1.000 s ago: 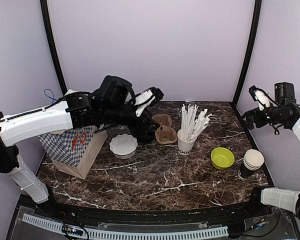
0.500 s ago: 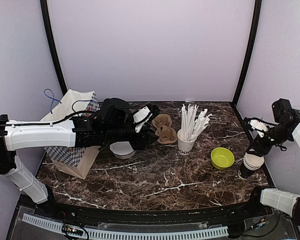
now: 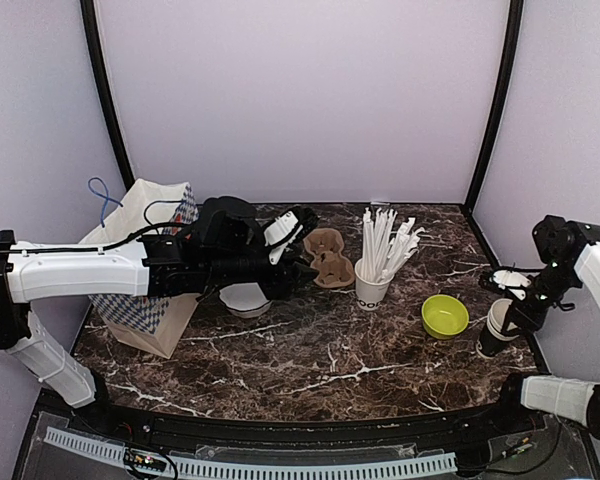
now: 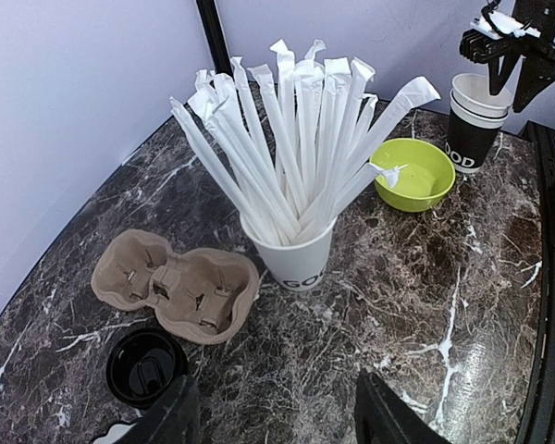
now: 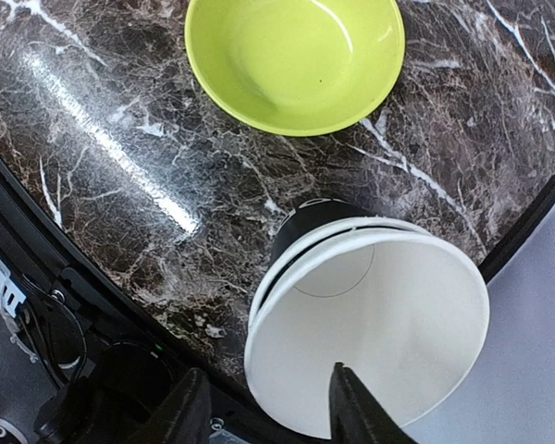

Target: Pack the takeout coffee

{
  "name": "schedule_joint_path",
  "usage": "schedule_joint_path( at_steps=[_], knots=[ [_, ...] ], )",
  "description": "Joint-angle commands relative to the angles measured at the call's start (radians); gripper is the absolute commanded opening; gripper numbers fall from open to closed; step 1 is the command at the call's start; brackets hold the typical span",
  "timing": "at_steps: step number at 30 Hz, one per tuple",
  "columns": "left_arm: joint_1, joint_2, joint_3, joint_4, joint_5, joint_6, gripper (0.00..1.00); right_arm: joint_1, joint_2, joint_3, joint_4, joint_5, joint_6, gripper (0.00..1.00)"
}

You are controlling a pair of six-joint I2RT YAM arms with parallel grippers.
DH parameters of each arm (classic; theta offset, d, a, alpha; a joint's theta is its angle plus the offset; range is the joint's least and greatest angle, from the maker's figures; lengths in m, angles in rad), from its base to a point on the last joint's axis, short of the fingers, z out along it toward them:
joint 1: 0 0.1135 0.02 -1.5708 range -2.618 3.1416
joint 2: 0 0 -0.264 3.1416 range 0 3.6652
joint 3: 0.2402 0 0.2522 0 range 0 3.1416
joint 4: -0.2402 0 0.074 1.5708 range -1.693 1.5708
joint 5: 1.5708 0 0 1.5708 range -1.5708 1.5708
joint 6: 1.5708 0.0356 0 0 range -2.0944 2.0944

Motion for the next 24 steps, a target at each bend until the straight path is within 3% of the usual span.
schedule_joint_path(
  at_steps=[1, 12, 22, 24],
  knots=[
    [-0.004, -0.019, -0.010, 0.019, 0.010, 0.000, 0.59, -0.003, 0.038, 0.002, 0.015, -0.033, -0.012, 0.34],
    [-0.004, -0.014, -0.012, 0.013, 0.009, 0.004, 0.59, 0.003, 0.054, -0.005, 0.050, -0.019, 0.000, 0.00],
    [-0.004, -0.008, -0.008, 0.008, 0.008, 0.007, 0.59, 0.004, 0.020, 0.092, 0.179, 0.007, 0.053, 0.00],
    [-0.005, -0.009, -0.007, 0.007, 0.008, 0.007, 0.59, 0.022, 0.021, 0.070, 0.232, 0.096, 0.071, 0.00]
  ],
)
